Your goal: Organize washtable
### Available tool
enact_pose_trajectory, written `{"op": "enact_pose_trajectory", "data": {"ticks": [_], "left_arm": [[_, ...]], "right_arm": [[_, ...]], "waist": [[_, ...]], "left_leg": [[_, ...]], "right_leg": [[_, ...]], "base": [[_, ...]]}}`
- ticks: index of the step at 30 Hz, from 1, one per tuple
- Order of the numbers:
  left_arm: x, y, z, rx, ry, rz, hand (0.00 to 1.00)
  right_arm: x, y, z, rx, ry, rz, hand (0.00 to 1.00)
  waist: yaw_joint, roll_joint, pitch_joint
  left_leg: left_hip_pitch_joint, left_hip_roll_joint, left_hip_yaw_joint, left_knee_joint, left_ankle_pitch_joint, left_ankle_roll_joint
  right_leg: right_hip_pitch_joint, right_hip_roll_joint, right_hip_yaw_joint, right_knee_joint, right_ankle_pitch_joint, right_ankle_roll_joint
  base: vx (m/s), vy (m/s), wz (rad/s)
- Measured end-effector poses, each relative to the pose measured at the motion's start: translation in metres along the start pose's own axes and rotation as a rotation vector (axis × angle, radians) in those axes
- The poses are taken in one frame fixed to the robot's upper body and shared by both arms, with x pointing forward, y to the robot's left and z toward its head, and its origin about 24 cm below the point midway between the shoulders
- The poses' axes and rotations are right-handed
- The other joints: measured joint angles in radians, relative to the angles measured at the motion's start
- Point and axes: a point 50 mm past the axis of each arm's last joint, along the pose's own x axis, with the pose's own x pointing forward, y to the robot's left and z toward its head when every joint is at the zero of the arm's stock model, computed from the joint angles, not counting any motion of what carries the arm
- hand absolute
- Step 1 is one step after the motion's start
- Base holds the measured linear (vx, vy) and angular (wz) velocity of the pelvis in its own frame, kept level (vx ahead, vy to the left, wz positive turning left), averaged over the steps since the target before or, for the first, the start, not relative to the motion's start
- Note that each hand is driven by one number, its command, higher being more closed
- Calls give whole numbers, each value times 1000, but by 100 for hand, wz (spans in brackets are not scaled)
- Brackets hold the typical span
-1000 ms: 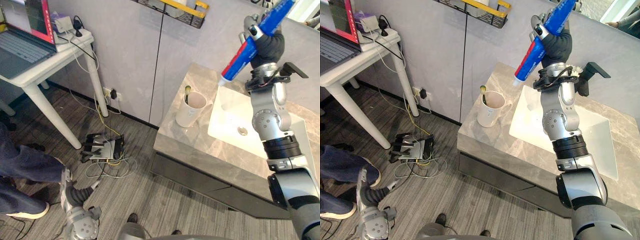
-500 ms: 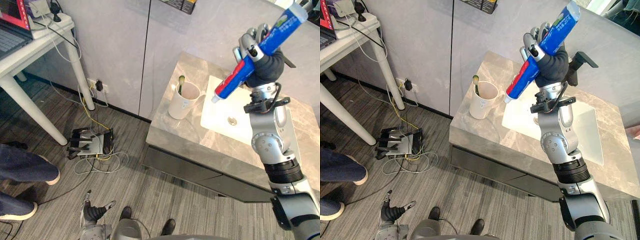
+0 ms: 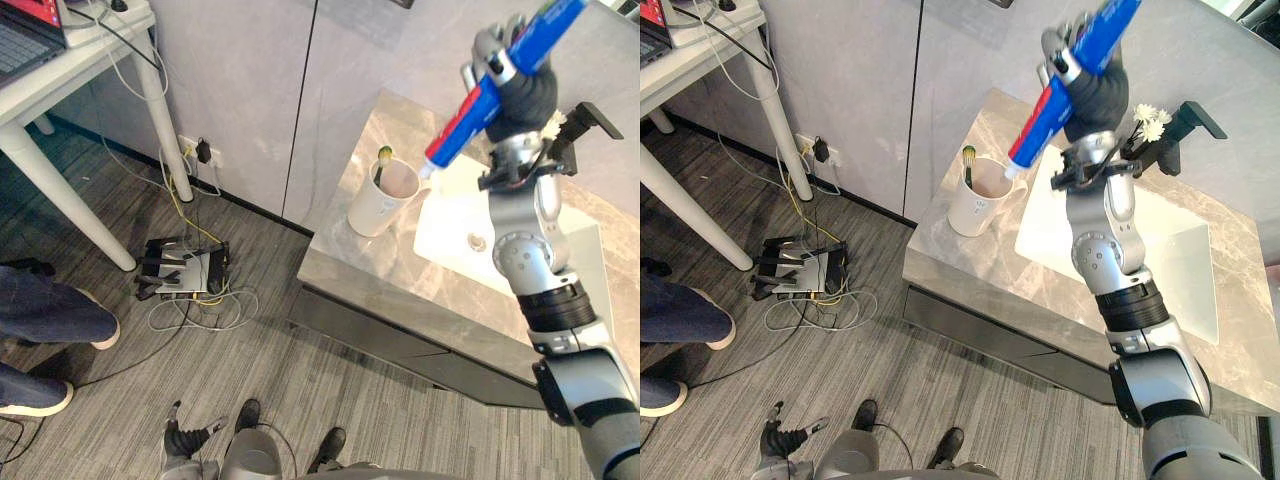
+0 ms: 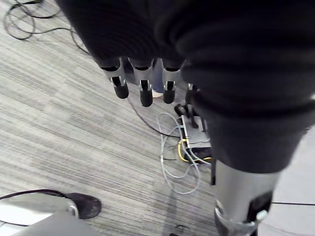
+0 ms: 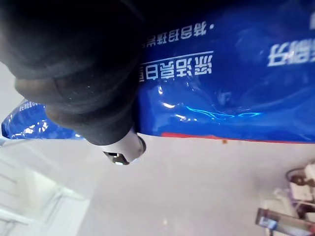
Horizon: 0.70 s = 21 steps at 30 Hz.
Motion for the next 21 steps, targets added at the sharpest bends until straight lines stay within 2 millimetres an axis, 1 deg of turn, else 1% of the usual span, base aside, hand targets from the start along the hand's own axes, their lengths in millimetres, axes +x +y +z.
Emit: {"op": "enact_pose_trajectory", "data": {"ticks": [2,5,8,10,18,21], "left_arm": [[0,1,-4,-29,26,-7,0],[1,5,-9,-58,54,5,0],[1,7,-15,-72,79,16,0],[1,7,-15,-73,81,18,0],[3,5,-11,-98,73,15,0],[5,3,-5,-112,56,11,0]], "right_arm": [[10,7,7,3,-37,17,100],[22,12,15,8,-81,33,100],[23,15,16,14,-93,41,100],[23,17,12,15,-79,50,100],[22,18,11,12,-70,56,100],[22,17,11,9,-71,53,100]], "waist": [[2,-2,5],[4,-2,13],[6,-2,13],[7,-2,14],[5,3,42],[4,6,52]], "left_leg": [[1,1,2,0,0,0],[2,3,6,1,-1,0],[3,4,9,1,-1,0],[3,6,12,2,-1,0],[-4,23,-2,3,0,-5],[-16,22,-9,12,0,-6]], "right_leg": [[0,0,2,0,0,0],[0,2,6,0,5,-7],[0,2,10,0,5,-7],[-1,3,13,0,5,-7],[-4,17,16,-1,8,-10],[-5,17,4,-1,8,-10]], "base": [[0,0,0],[-30,11,-4],[-18,6,-4],[-14,0,-4],[1,-4,2],[13,2,11]]}}
